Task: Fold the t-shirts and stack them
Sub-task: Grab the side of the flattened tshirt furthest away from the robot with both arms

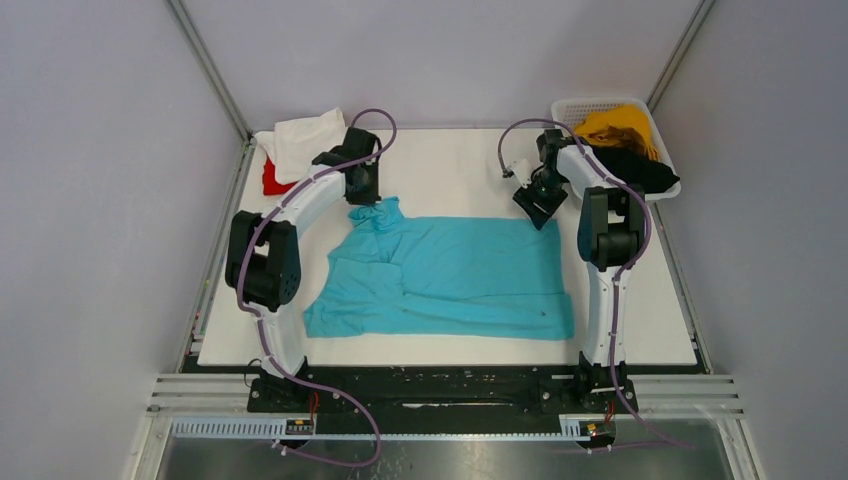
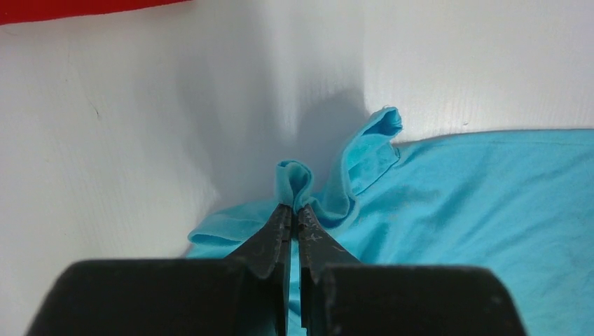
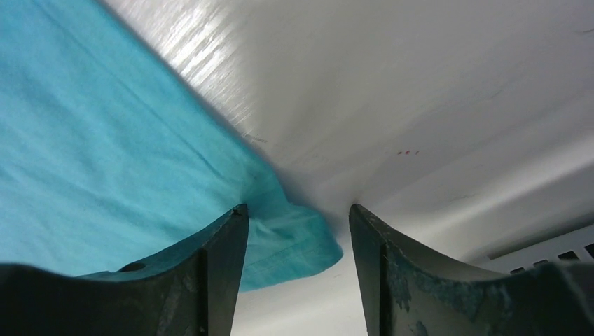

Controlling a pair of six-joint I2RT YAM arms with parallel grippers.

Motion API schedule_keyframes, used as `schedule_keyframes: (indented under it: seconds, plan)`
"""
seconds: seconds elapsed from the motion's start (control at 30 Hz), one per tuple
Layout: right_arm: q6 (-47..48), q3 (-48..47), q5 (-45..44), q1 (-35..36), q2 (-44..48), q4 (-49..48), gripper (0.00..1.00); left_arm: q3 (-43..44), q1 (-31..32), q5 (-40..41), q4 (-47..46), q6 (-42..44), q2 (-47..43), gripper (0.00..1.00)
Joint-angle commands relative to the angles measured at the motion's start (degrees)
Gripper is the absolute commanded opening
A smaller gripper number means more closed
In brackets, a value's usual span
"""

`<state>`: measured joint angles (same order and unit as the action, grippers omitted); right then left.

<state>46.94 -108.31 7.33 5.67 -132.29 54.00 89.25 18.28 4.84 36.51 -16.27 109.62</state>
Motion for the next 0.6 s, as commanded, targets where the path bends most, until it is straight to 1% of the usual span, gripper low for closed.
schedule_keyframes:
  seconds: [0.0, 0.07, 0.1, 0.3, 0.4, 0.43, 0.5, 0.57]
  plan:
    - [4.2, 1.2, 0.0, 0.4, -0.1, 5.6, 0.62, -1.0, 0.3, -0.6, -2.3, 0.2, -3.2, 0.00]
    - [4.5, 1.4, -1.2, 0.3, -0.2, 5.7, 0.57, -1.5, 0.3, -0.9, -2.5, 0.0, -3.4, 0.00]
    - [4.5, 1.4, -1.4, 0.5, -0.1, 5.7, 0.53, -1.6, 0.3, -0.9, -2.7, 0.1, -3.5, 0.00]
    - [4.5, 1.5, -1.6, 1.3, 0.3, 4.2, 0.25, -1.8, 0.3, -1.3, -3.4, 0.2, -4.2, 0.00]
    - [4.6, 2.6, -2.3, 2.6, 2.2, 2.4, 0.08, -1.7, 0.6, -1.8, -3.6, 0.8, -4.4, 0.00]
    - [4.7, 3.4, -2.7, 3.1, 3.2, 1.7, 0.04, -2.0, 0.7, -1.6, -3.6, 0.9, -4.7, 0.00]
    - [4.7, 6.5, -3.9, 4.1, 6.3, -1.2, 0.00, -3.0, 1.1, -1.4, -3.9, 1.1, -5.8, 0.00]
    - [4.3, 11.0, -4.8, 4.9, 10.3, -4.8, 0.00, -4.8, 1.4, -1.3, -4.7, 1.2, -7.2, 0.00]
